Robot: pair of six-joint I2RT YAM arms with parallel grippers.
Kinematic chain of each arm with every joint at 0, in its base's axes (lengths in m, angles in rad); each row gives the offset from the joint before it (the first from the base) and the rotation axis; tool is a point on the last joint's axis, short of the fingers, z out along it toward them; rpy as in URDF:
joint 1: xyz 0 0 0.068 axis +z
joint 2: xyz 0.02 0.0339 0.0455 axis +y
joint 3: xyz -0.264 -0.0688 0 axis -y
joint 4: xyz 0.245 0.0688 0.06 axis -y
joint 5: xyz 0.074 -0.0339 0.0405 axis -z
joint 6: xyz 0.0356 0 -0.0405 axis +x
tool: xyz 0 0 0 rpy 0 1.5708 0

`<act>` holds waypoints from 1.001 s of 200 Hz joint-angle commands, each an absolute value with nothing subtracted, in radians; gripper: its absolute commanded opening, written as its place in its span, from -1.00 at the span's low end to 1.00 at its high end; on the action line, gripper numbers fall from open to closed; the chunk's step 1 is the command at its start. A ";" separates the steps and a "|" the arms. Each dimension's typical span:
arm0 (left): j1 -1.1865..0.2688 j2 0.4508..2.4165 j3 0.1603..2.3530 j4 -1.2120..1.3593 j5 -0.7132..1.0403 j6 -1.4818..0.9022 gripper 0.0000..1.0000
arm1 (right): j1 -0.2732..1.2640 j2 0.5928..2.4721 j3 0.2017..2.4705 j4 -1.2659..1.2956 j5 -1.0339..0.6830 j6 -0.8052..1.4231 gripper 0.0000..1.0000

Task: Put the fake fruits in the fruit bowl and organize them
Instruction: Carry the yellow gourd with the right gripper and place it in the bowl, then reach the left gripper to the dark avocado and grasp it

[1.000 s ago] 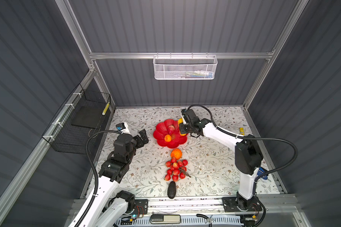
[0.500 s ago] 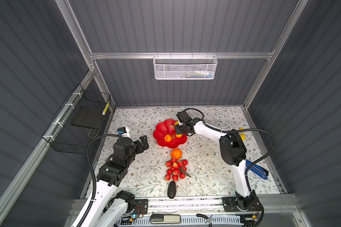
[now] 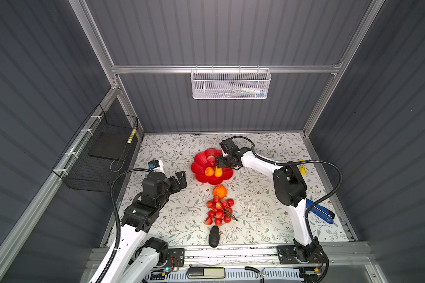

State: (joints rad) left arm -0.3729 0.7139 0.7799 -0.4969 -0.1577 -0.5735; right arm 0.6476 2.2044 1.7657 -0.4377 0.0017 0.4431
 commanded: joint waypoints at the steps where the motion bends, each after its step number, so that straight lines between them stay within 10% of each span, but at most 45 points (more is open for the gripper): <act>1: -0.368 0.748 0.762 -0.519 -0.050 -0.596 0.98 | 0.644 2.080 1.720 -0.395 -0.018 0.439 0.44; 93: -0.529 0.731 0.652 -0.671 0.210 -0.735 0.86 | 0.610 1.445 1.177 -0.061 0.144 0.412 0.87; 200: -1.064 0.959 0.708 -0.706 -0.074 -0.913 0.88 | 0.536 1.278 0.989 -0.086 0.184 0.457 0.92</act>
State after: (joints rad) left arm -0.9890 0.9394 0.6781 -0.6868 0.0071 -0.8360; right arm 0.5453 1.3144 1.0065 -0.0830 0.1638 0.4458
